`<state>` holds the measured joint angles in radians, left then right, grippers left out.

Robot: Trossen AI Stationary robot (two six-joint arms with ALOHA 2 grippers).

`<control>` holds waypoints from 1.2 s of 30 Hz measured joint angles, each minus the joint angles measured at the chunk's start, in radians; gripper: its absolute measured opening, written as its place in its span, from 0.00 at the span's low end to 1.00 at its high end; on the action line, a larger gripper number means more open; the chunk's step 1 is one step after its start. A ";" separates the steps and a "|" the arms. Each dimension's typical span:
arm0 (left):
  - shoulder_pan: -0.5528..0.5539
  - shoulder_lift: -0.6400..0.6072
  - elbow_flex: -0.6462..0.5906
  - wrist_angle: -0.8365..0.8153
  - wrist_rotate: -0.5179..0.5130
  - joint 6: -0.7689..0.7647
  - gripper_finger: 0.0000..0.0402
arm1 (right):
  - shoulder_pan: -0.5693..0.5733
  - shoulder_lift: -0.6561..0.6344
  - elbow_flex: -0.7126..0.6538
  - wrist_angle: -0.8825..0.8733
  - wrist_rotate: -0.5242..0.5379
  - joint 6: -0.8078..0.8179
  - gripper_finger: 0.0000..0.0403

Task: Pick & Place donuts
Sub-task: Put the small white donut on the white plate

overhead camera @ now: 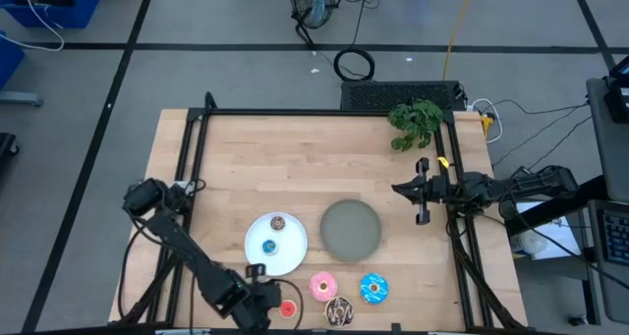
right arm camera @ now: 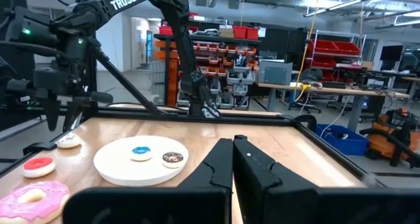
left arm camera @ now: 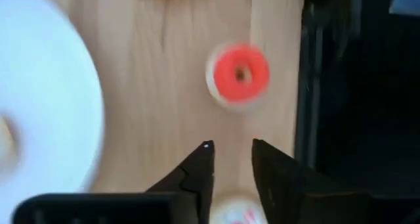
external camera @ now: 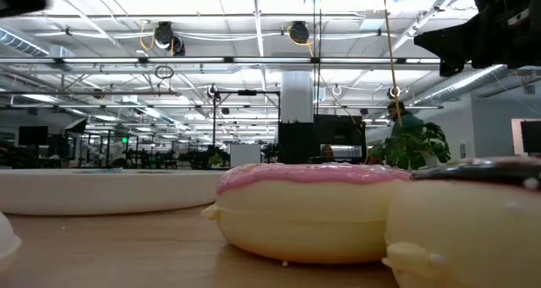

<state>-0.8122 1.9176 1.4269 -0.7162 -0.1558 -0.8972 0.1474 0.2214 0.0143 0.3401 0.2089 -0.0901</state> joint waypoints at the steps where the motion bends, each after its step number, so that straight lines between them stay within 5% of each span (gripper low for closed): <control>1: -0.014 0.000 0.000 -0.010 0.012 -0.034 0.30 | 0.000 0.000 0.000 0.000 0.000 -0.002 0.00; 12: -0.147 -0.001 -0.036 -0.059 -0.105 -0.237 0.39 | 0.000 0.000 0.000 0.049 0.000 -0.071 0.00; 20: -0.130 0.000 -0.114 -0.047 -0.009 -0.302 0.39 | 0.000 0.000 0.000 0.053 0.002 -0.118 0.00; 36: -0.132 0.006 -0.114 -0.049 -0.003 -0.309 0.43 | 0.000 0.000 0.000 0.052 0.003 -0.125 0.00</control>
<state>-0.9447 1.9240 1.3125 -0.7647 -0.1585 -1.2064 0.1474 0.2214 0.0140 0.3923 0.2115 -0.2146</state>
